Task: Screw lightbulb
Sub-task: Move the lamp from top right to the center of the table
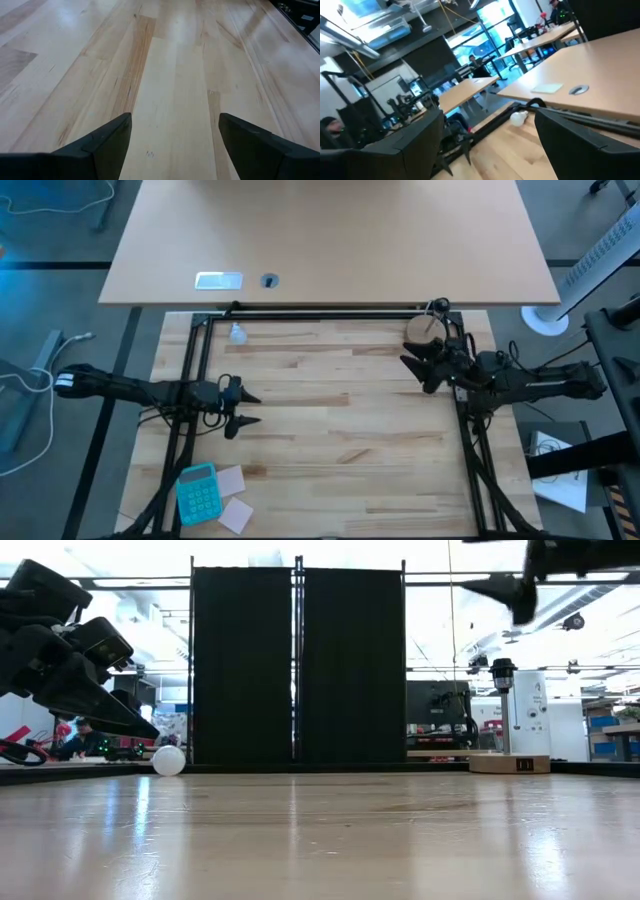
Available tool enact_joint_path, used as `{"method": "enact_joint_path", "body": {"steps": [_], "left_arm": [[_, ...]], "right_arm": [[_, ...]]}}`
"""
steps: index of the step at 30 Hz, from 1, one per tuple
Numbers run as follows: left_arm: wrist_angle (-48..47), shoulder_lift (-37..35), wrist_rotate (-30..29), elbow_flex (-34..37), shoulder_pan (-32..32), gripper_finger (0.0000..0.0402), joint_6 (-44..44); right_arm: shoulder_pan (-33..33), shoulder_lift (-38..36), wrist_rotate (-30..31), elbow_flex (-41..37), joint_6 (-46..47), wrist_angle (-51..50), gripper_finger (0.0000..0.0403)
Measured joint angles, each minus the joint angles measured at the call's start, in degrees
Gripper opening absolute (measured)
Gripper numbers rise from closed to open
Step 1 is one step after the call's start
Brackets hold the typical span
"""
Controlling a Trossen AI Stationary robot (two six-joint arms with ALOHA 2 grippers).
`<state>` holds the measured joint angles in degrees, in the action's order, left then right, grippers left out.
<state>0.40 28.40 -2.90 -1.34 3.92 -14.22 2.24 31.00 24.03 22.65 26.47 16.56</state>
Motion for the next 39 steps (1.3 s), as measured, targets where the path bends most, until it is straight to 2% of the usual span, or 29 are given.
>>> {"method": "enact_joint_path", "body": {"steps": [7, 10, 21, 25, 30, 34, 36, 39], "left_arm": [[0.26, 0.02, 1.69, -0.01, -0.01, 0.0291, 0.18], [0.32, 0.02, 1.59, 0.00, -0.02, 0.0291, 0.18], [0.48, 0.13, 1.49, -0.02, -0.02, 0.0291, 0.18], [0.48, 0.13, 1.16, -0.02, -0.02, 0.0291, 0.24], [1.79, 0.11, -6.80, -0.02, -0.02, 0.0291, 3.32], [1.71, 0.13, -9.08, -0.02, -0.02, 0.0291, 3.29], [1.69, 0.13, -9.18, -0.02, -0.02, 0.0291, 3.28], [1.69, 0.13, -9.18, -0.02, -0.02, 0.0291, 3.28]], "right_arm": [[0.02, 12.50, -0.74, 10.22, -7.49, -8.27, 0.0309], [0.02, 16.16, -2.89, 14.17, -7.35, -11.16, 0.0309], [0.00, 27.90, -2.99, 27.00, -10.15, -18.08, 0.0309], [0.28, 31.05, -3.08, 29.78, -5.78, -18.06, 0.0309], [0.26, 34.36, -6.74, 33.99, 1.28, -16.67, 0.0309], [0.26, 37.25, -10.19, 38.74, 8.36, -13.42, 0.0309], [0.26, 38.35, -14.62, 41.21, 12.42, -13.66, 0.0309], [0.26, 40.40, -20.31, 46.30, 10.74, -19.42, 0.0309]]}}
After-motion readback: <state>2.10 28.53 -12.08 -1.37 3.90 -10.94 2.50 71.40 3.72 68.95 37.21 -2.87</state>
